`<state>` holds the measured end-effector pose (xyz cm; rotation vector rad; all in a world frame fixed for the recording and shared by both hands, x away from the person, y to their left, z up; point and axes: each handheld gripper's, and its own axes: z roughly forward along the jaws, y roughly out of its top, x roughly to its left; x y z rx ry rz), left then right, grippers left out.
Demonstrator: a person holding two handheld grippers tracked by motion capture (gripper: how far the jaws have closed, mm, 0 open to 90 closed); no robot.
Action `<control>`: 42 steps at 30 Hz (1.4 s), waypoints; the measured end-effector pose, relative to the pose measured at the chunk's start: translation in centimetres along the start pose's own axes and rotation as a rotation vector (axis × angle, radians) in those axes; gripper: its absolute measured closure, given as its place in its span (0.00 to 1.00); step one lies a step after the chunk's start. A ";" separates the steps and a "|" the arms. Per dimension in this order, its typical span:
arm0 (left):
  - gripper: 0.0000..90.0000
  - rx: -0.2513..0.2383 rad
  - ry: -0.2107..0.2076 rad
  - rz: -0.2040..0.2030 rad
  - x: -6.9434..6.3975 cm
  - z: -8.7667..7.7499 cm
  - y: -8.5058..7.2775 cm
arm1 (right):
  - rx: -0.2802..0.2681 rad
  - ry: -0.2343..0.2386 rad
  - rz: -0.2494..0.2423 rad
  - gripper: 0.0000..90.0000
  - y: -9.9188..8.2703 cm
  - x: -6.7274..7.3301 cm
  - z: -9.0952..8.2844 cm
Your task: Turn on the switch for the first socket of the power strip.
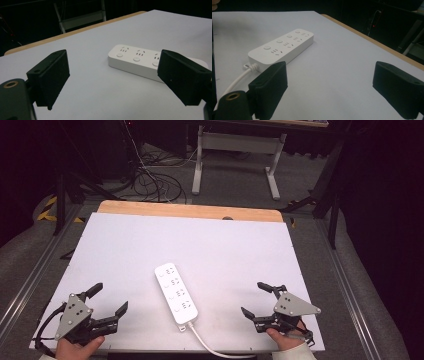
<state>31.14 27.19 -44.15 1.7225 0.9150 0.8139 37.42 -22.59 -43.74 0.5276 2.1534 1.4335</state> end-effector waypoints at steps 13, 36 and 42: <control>0.13 0.000 0.026 0.020 -0.1 0.0 0.0 | 0.002 0.021 -0.003 0.15 0.0 0.1 0.1; 0.13 -0.003 0.025 0.019 0.0 0.0 0.0 | -0.023 0.069 0.026 0.15 0.2 -0.2 0.3; 0.13 -0.002 0.032 0.021 -0.1 0.0 0.0 | -0.017 0.039 0.020 0.25 0.4 0.1 0.3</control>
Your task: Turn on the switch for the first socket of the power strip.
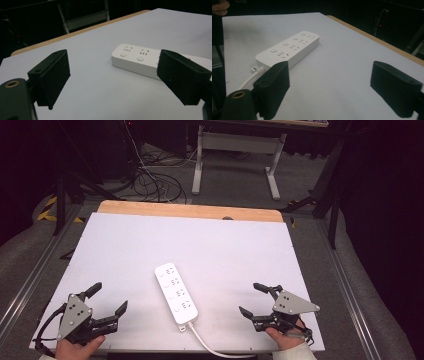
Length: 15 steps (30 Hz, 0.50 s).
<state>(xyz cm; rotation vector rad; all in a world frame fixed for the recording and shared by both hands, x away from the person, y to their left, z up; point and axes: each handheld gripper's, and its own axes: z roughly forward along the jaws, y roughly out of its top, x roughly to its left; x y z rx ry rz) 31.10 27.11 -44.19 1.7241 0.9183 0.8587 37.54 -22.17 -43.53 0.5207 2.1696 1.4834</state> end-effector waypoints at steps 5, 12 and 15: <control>0.13 0.000 0.001 0.000 0.0 0.0 0.0 | 0.035 0.056 0.040 0.27 0.3 0.0 0.2; 0.13 0.003 -0.001 -0.002 -0.1 0.1 0.0 | 0.015 0.048 0.013 0.30 1.5 0.3 0.4; 0.13 0.004 -0.001 -0.001 -0.1 0.1 0.0 | 0.015 0.057 0.006 0.30 1.9 0.4 0.7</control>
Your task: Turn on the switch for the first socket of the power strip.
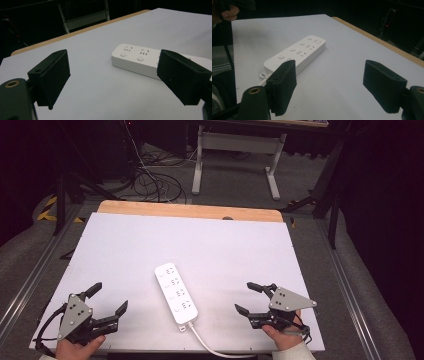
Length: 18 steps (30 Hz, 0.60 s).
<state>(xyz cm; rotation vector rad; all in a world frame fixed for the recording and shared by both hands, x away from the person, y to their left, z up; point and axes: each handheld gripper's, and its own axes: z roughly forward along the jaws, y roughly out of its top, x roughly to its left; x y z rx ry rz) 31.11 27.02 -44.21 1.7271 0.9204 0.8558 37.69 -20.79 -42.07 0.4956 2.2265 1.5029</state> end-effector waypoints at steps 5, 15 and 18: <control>0.13 0.000 0.000 0.001 0.0 0.0 0.0 | 0.007 0.022 -0.011 0.30 0.7 0.3 0.9; 0.13 -0.001 -0.005 0.002 0.0 0.0 0.0 | 0.004 0.049 -0.033 0.30 2.2 1.0 2.8; 0.13 -0.001 -0.005 0.001 0.0 0.1 0.0 | 0.000 0.062 -0.042 0.30 2.6 1.2 3.3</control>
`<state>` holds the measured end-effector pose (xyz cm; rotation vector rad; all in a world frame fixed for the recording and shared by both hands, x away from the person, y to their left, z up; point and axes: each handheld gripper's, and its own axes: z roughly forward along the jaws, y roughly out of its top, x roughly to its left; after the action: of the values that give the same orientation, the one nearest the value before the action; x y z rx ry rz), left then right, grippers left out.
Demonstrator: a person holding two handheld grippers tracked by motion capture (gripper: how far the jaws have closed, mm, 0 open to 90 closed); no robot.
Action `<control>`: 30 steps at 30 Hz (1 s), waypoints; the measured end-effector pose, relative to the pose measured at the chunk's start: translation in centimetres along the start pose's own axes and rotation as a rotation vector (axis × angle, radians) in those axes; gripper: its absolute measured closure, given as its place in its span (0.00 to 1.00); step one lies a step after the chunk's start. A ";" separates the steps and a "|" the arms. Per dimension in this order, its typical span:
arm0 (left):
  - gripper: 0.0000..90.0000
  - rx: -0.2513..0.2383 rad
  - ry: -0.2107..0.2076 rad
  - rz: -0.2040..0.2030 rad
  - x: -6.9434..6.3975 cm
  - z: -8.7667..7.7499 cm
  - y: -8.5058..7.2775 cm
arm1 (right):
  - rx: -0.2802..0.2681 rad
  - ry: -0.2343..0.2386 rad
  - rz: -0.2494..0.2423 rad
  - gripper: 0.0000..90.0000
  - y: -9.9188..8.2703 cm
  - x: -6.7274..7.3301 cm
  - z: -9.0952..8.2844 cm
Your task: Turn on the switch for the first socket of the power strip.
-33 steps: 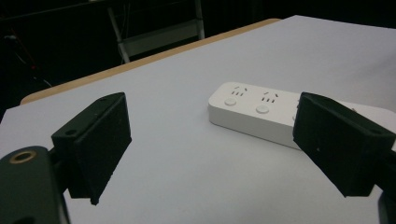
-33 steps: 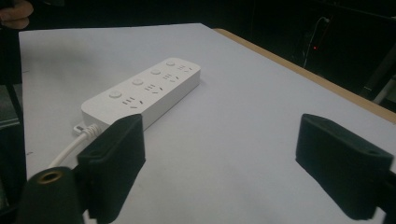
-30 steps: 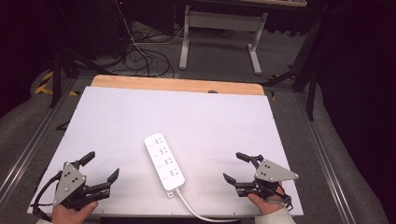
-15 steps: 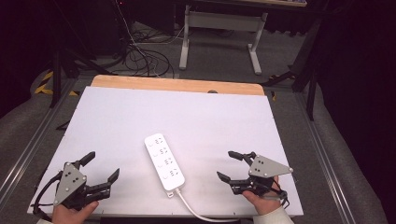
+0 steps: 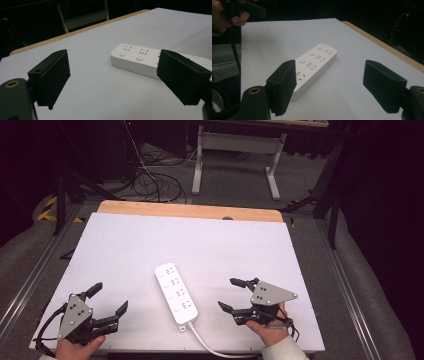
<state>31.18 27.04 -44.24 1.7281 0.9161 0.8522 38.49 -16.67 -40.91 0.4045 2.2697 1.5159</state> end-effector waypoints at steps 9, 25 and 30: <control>0.14 0.002 -0.002 -0.005 0.0 0.0 0.0 | 0.005 0.035 -0.015 0.31 1.0 0.6 1.7; 0.14 0.002 -0.003 -0.002 0.0 0.0 0.0 | 0.044 0.079 -0.045 0.42 2.1 1.9 4.6; 0.14 0.003 -0.006 -0.002 0.0 0.0 -0.1 | 0.057 0.091 -0.056 0.49 2.4 2.1 5.4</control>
<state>31.17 27.04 -44.30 1.7316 0.9156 0.8441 39.20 -10.42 -40.86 0.2904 2.3785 1.4724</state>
